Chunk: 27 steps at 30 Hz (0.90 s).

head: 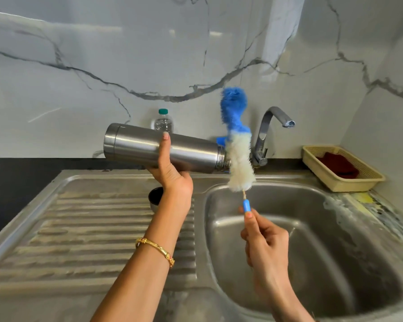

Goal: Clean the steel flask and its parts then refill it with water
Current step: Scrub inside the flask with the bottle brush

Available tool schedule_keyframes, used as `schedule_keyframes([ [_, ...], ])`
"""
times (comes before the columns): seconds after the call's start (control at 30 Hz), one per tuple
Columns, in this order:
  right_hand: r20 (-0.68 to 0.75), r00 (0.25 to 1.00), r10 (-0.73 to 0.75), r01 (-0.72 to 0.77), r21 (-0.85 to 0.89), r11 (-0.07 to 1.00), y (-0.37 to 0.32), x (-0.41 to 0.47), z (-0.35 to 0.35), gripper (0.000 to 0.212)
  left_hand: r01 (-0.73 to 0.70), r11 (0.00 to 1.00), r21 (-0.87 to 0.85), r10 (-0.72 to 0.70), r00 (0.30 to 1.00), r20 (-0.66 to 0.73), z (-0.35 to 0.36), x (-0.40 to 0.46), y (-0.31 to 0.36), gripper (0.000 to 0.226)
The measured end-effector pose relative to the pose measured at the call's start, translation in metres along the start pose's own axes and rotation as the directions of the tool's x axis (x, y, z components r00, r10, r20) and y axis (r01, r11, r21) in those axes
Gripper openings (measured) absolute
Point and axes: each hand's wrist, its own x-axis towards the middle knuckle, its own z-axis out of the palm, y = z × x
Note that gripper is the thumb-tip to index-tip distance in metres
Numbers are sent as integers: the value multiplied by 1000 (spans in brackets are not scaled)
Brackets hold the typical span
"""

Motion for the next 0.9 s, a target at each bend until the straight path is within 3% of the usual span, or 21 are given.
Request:
schedule_keyframes([
  [0.1,61,998,3,-2,-23,1000,0,-8,2,31,34,999,8,-34,999,20,2,1,-1,93],
  [0.2,7,1000,0,0,-46,999,5,5,2,43,69,998,-6,-69,997,25,2,2,0,89],
  [0.47,21,1000,-8,9,-30,1000,-2,7,0,31,97,995,30,-98,995,26,8,-10,0,92],
  [0.57,13,1000,-5,5,-6,1000,1,1,0,38,98,988,116,-94,995,-39,2,-14,-2,73],
  [0.63,31,999,20,-20,23,1000,-2,-8,0,29,104,986,132,-100,994,-43,1,-13,2,64],
  [0.73,8,998,70,-70,50,996,0,8,0,30,136,988,75,-137,990,8,4,-10,4,53],
  [0.9,92,996,-6,9,-32,999,-3,-10,6,32,165,986,22,-166,981,104,2,-15,-1,52],
])
